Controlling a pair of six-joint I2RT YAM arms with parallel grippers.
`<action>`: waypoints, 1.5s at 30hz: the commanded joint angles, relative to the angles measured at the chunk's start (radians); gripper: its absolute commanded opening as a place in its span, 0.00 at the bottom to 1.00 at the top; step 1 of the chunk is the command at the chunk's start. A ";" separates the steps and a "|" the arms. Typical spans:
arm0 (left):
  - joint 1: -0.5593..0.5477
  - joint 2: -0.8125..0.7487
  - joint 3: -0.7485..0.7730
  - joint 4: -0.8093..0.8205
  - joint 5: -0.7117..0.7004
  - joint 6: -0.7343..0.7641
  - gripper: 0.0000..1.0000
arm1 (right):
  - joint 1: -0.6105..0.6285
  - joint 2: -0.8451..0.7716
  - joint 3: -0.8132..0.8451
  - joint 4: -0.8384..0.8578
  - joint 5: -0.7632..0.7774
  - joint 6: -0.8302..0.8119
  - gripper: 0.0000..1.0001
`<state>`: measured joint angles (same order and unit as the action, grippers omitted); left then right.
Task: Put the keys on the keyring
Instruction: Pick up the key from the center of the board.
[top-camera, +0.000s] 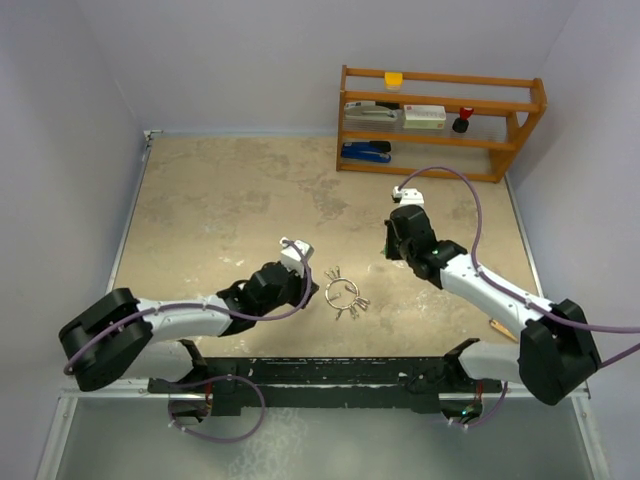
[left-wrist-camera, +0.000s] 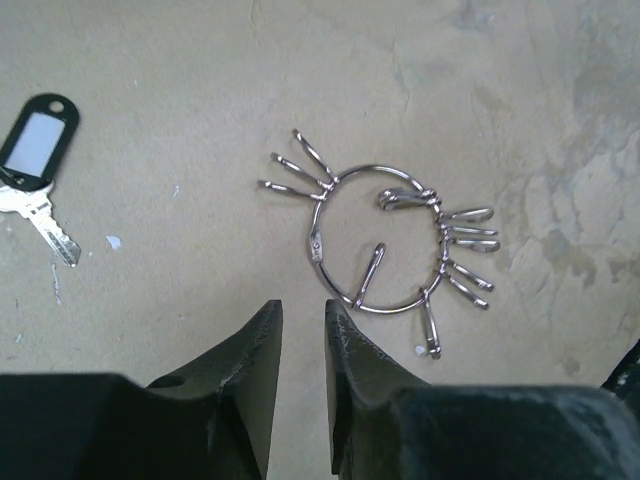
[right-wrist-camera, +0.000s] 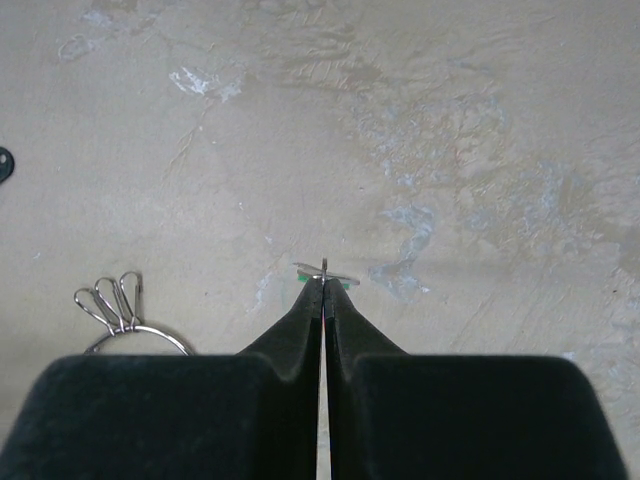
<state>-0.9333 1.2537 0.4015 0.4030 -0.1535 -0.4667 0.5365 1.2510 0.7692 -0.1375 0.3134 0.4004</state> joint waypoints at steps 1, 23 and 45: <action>-0.014 0.079 0.044 0.103 0.052 0.092 0.19 | 0.003 -0.050 -0.021 0.001 -0.019 -0.016 0.00; -0.079 0.187 0.084 0.157 0.102 0.303 0.31 | 0.003 -0.083 -0.070 0.007 -0.062 -0.002 0.00; -0.091 0.291 0.104 0.221 0.164 0.405 0.30 | 0.003 -0.105 -0.098 0.017 -0.061 -0.015 0.00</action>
<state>-1.0180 1.5341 0.4763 0.5495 -0.0063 -0.0986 0.5365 1.1702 0.6781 -0.1368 0.2584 0.3992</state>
